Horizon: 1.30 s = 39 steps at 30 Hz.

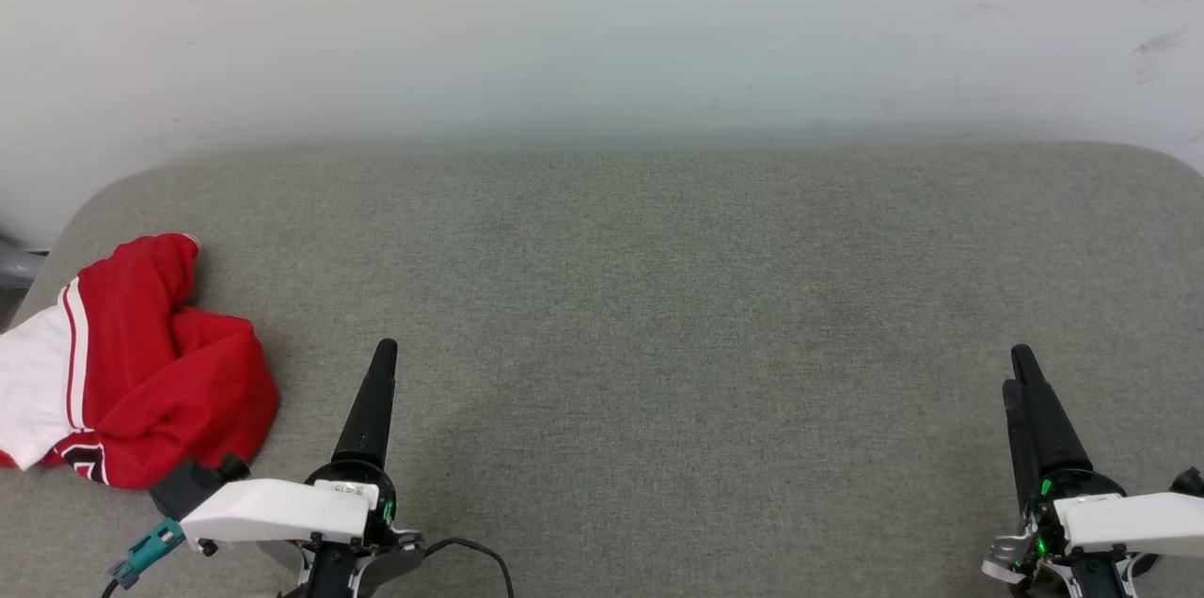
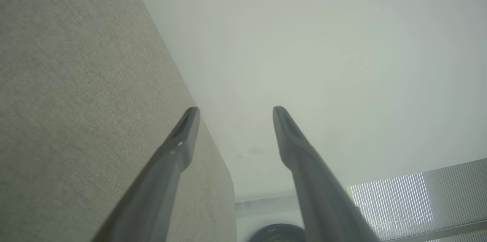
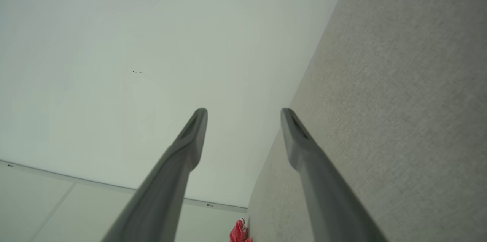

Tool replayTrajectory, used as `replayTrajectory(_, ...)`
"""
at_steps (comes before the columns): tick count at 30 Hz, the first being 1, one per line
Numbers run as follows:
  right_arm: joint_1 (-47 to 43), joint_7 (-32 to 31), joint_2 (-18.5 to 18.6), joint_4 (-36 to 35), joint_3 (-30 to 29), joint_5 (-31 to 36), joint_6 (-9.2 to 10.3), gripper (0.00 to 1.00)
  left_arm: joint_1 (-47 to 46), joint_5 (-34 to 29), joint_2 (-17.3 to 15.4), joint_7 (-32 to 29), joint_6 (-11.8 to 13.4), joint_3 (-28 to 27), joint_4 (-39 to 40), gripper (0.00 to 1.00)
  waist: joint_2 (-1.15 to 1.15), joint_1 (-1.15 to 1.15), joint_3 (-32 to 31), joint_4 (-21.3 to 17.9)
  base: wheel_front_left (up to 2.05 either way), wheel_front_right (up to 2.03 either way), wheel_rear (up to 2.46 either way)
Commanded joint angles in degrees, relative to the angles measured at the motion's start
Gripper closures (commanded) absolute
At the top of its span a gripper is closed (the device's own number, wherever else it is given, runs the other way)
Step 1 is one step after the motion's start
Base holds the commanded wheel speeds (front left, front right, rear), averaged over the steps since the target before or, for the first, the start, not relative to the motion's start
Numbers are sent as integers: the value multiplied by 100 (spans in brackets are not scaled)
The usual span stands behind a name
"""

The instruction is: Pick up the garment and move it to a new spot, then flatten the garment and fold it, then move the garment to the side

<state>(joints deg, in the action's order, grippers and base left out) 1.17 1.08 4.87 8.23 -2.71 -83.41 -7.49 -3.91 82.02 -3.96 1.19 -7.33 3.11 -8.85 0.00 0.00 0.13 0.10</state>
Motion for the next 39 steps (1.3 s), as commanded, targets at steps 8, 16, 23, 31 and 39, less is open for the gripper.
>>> replayTrajectory(8, 42, 207, 51, -205, -21, 1458, 0, 0, -33, -1526, 51, 192, -12, -75, 260, 0, 0, 0, -3, 3, 0, 0, 0)
replayTrajectory(16, -1, 363, 34, -300, -8, 2854, 0, 0, 73, -2849, 97, 349, -13, -184, 413, 0, 0, 0, -9, 13, 0, 0, 0)
replayTrajectory(23, -56, 469, -8, -365, -68, 3933, 0, 0, 150, -3840, 102, 479, -14, -122, 516, 0, 0, 0, -14, 27, 0, 0, 0)
replayTrajectory(31, -113, 476, -44, -507, -91, 5000, 0, 0, 187, -4832, 45, 613, 25, -79, 593, 0, 0, 0, -15, 36, 0, 0, 0)
replayTrajectory(39, -161, 454, -90, -658, -91, 5753, 0, 0, 194, -5525, -74, 736, 206, 104, 641, 0, 0, 0, -15, 40, 0, 0, 0)
